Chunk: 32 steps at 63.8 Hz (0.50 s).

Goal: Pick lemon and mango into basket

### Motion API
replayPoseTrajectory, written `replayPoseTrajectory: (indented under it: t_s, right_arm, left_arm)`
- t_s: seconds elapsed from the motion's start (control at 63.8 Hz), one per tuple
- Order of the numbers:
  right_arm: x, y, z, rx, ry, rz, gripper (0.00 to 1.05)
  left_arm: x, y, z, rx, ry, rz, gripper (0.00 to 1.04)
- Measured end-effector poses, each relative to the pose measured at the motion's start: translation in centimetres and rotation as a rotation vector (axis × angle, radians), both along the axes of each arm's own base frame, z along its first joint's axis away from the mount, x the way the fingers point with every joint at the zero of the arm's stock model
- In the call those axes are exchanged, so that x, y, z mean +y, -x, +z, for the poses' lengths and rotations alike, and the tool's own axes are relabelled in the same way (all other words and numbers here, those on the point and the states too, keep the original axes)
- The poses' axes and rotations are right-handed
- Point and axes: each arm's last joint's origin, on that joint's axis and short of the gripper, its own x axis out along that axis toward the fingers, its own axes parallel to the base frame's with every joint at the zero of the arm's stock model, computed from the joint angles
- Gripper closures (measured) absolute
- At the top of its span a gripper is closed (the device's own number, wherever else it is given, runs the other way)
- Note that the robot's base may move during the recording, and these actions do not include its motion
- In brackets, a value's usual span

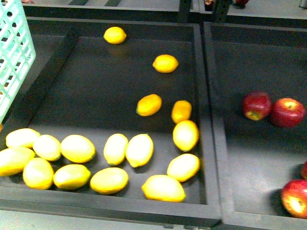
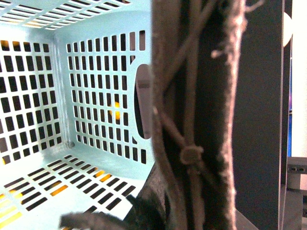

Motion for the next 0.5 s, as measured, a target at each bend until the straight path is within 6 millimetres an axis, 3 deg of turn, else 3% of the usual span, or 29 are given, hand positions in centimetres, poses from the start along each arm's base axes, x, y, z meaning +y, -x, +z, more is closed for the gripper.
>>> replayPoseTrajectory:
  t_s: [0.502]
  right_arm:
    - [0.00, 0.00, 0.00, 0.000, 0.000, 0.000, 0.09]
  left_arm:
    - [0.00, 0.00, -0.01, 0.000, 0.000, -0.001, 1.00]
